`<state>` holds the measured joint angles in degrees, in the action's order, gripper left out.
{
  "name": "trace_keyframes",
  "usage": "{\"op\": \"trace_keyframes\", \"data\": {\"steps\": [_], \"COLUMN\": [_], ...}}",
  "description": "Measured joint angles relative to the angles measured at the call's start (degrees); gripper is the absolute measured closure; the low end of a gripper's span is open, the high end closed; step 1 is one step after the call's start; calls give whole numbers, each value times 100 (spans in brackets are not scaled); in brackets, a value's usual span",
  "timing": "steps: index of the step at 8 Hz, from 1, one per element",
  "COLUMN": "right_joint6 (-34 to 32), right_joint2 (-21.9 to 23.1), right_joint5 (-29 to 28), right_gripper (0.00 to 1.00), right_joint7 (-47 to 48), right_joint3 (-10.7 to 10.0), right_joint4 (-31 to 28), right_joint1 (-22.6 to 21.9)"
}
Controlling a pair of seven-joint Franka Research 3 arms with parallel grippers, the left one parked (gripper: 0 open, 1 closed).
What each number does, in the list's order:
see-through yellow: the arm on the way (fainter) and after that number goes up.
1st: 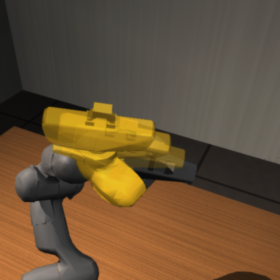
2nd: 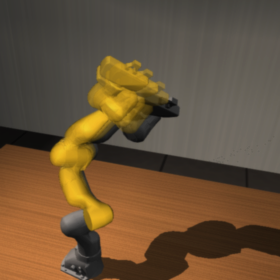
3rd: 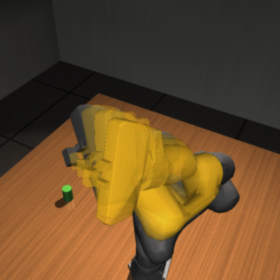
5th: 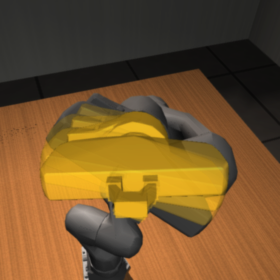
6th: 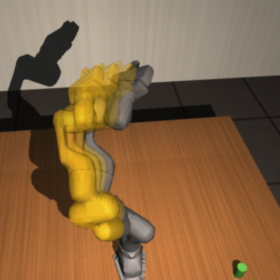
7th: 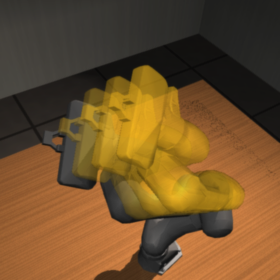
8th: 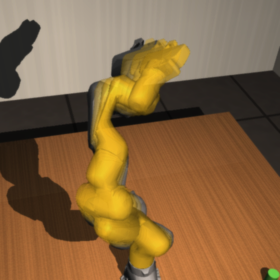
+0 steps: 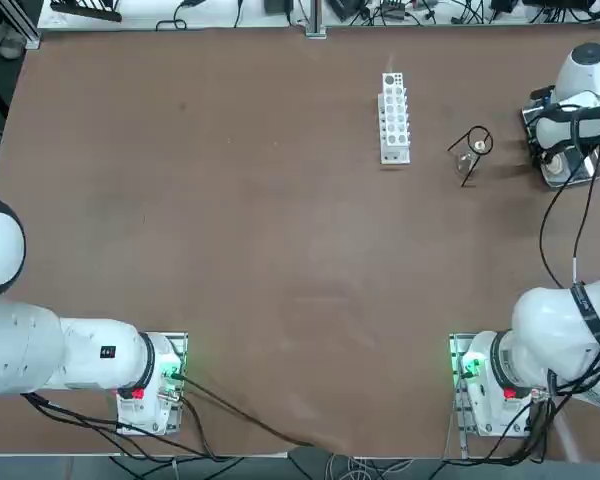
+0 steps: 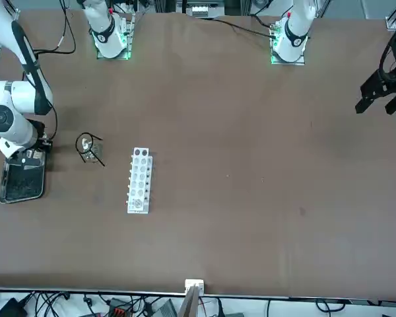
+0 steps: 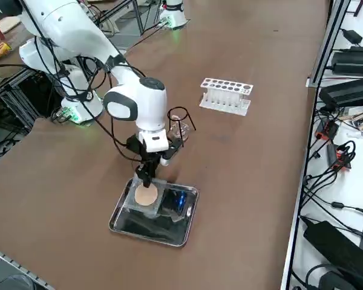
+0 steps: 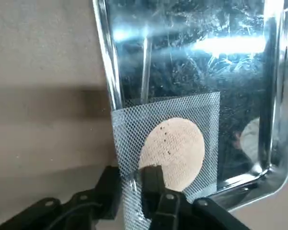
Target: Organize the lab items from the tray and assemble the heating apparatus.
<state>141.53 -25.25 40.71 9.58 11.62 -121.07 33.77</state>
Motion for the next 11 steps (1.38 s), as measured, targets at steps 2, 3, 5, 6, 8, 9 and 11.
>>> {"op": "trace_keyframes", "data": {"steps": [2,3,5,6,8,9,11], "right_joint6": [0,0,0,0,-20,-69,-400], "right_joint2": [73,113,170,223,397,523,849], "right_joint5": [0,0,0,0,0,-2,-156], "right_gripper": [85,87,90,94,97,98,98], "right_joint7": [24,27,28,28,28,28,28], "right_joint3": [9,10,13,19,39,56,222], "right_joint4": [1,1,4,7,16,26,107], "right_joint1": [0,0,0,-1,-7,-13,-14]}}
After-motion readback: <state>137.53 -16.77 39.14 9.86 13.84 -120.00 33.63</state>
